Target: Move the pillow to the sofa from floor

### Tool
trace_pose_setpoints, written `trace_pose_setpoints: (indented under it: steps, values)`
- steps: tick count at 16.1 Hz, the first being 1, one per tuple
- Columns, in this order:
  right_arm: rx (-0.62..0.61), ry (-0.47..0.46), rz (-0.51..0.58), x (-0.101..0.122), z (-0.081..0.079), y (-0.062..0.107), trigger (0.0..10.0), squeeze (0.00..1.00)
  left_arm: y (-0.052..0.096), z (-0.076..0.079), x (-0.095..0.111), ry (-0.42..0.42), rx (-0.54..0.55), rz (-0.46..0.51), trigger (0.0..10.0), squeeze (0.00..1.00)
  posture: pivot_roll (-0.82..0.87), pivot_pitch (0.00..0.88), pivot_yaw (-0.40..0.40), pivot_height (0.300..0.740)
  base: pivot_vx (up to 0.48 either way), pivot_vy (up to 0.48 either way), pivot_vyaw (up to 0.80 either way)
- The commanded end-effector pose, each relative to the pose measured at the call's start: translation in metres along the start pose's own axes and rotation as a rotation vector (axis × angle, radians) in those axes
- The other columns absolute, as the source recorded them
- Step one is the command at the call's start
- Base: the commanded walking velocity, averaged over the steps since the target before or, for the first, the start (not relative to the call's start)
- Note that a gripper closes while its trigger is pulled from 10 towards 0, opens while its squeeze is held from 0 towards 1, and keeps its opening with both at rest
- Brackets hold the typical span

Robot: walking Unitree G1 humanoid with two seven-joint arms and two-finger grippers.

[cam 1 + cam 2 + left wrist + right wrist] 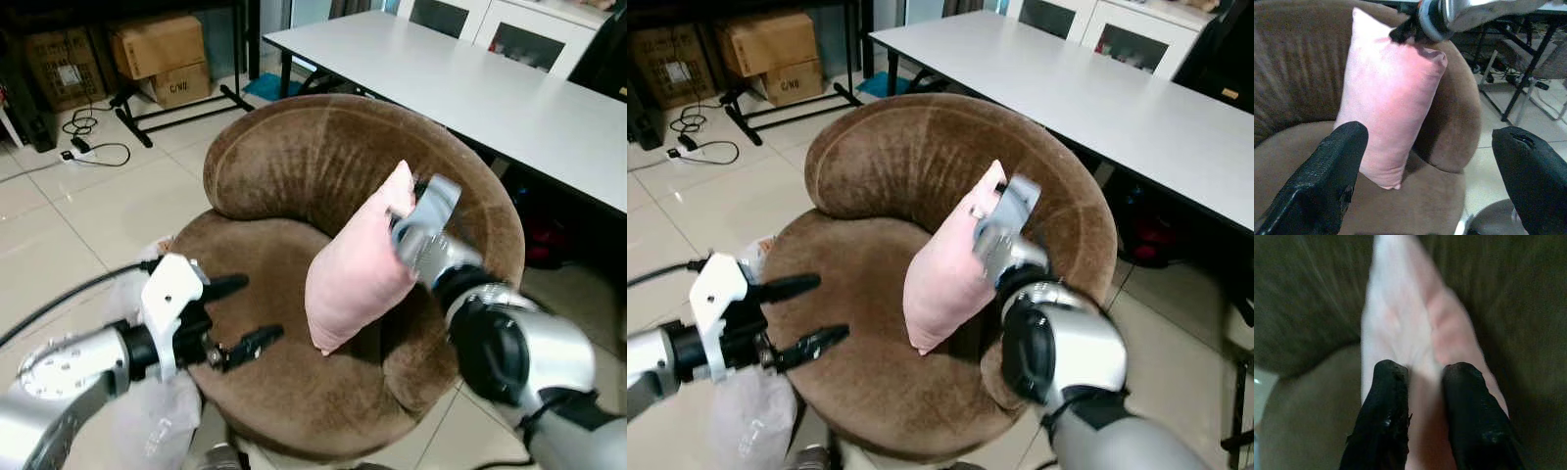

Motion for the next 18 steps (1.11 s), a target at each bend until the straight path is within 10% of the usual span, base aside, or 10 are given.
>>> trace_pose_setpoints:
  steps: [1,2,4,5,6,10,14,18]
  values:
    - [0.006,0.026,0.045,0.019,0.000,0.001,10.0,1.00,-0.004,-0.006,-0.003,-0.016,0.031,-0.016,10.0,1.00,0.06,0.000,-0.082,0.740,0.000,0.000,0.00]
    - [0.026,0.046,0.057,0.025,-0.001,0.001,10.0,0.00,-0.009,-0.013,-0.004,-0.021,0.080,-0.008,10.0,1.00,0.05,0.000,-0.073,0.740,0.000,0.000,0.00]
    - [0.056,0.068,0.076,0.033,-0.002,0.002,10.0,0.00,-0.017,-0.028,-0.006,-0.014,0.197,0.006,10.0,1.00,0.04,0.000,-0.059,0.740,0.000,0.000,0.00]
    - [0.084,0.100,0.094,0.039,-0.001,0.002,10.0,0.00,-0.019,-0.043,-0.012,0.050,0.326,0.009,10.0,0.38,0.03,0.000,-0.050,0.740,0.000,0.000,0.00]
    - [0.118,0.116,0.105,0.041,-0.004,0.002,10.0,0.00,-0.019,-0.048,-0.016,0.078,0.373,0.017,10.0,0.00,0.01,0.000,-0.038,0.740,0.000,0.000,0.00]
    - [0.398,0.235,0.157,0.029,-0.020,0.016,10.0,0.00,-0.011,-0.069,-0.034,0.160,0.668,0.069,10.0,0.00,-0.02,0.000,-0.013,0.740,0.000,0.000,0.00]
    - [0.495,0.398,0.257,-0.008,0.015,0.078,10.0,0.00,-0.012,-0.074,-0.028,0.045,0.759,0.095,10.0,0.00,0.00,0.000,-0.072,0.740,0.000,0.000,0.00]
    - [0.395,0.437,0.260,-0.037,0.046,0.101,10.0,0.00,-0.001,-0.069,-0.033,0.024,0.794,0.112,10.0,0.00,0.02,0.000,-0.095,0.740,0.000,0.000,0.00]
Point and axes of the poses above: a point about 5 cm out from each wrist's last joint towards the gripper, its own y axis pointing back from the gripper into the wrist, its own x axis along the axis of the wrist's last joint, z = x × y, the point moved 6 cm from there along -y, pointing out of the wrist towards the gripper
